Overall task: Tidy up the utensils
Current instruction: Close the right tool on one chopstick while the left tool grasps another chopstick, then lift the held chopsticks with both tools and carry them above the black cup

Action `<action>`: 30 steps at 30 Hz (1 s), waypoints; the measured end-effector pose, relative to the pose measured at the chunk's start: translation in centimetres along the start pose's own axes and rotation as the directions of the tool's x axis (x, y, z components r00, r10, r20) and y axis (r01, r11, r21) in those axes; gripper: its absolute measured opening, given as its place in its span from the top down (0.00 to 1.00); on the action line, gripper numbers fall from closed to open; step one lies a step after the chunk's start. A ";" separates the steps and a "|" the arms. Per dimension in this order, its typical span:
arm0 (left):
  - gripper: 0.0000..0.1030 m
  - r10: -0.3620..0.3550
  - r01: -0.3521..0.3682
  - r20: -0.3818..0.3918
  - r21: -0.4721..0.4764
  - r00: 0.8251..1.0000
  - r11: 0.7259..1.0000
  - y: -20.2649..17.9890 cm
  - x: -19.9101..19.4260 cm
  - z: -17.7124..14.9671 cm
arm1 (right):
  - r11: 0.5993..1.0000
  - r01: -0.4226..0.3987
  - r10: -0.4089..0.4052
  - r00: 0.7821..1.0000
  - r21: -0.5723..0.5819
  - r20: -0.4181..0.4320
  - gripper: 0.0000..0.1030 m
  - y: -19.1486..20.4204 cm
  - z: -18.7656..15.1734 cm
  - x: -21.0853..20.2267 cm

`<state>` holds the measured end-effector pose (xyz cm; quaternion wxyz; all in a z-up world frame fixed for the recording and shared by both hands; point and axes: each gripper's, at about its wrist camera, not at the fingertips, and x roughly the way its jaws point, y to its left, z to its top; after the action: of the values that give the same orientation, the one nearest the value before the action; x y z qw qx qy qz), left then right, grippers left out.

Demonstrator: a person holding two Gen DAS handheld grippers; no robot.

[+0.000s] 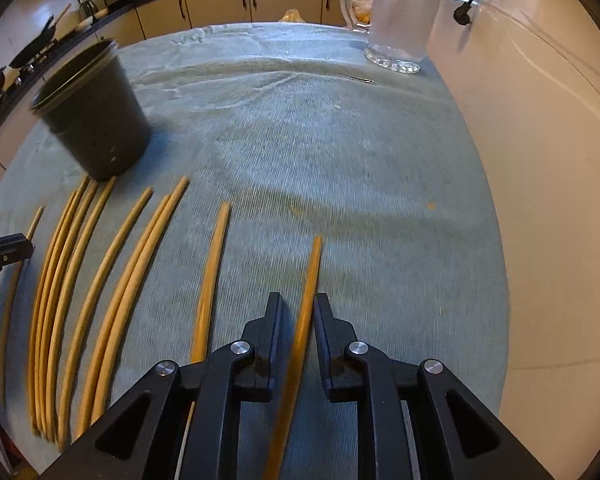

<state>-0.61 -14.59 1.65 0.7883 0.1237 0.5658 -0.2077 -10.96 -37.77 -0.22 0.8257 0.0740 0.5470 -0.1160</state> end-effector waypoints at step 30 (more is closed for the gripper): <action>0.95 -0.092 0.092 0.547 0.027 0.832 0.995 -0.5 -18.5 -10.4 | 0.961 -0.276 0.254 0.842 -0.024 0.477 0.94 3.6 -4.2 -17.6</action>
<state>-14.63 -7.14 15.70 0.9061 0.0317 0.3225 -0.2720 -20.29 -31.27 14.29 0.9406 0.1369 0.3094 -0.0278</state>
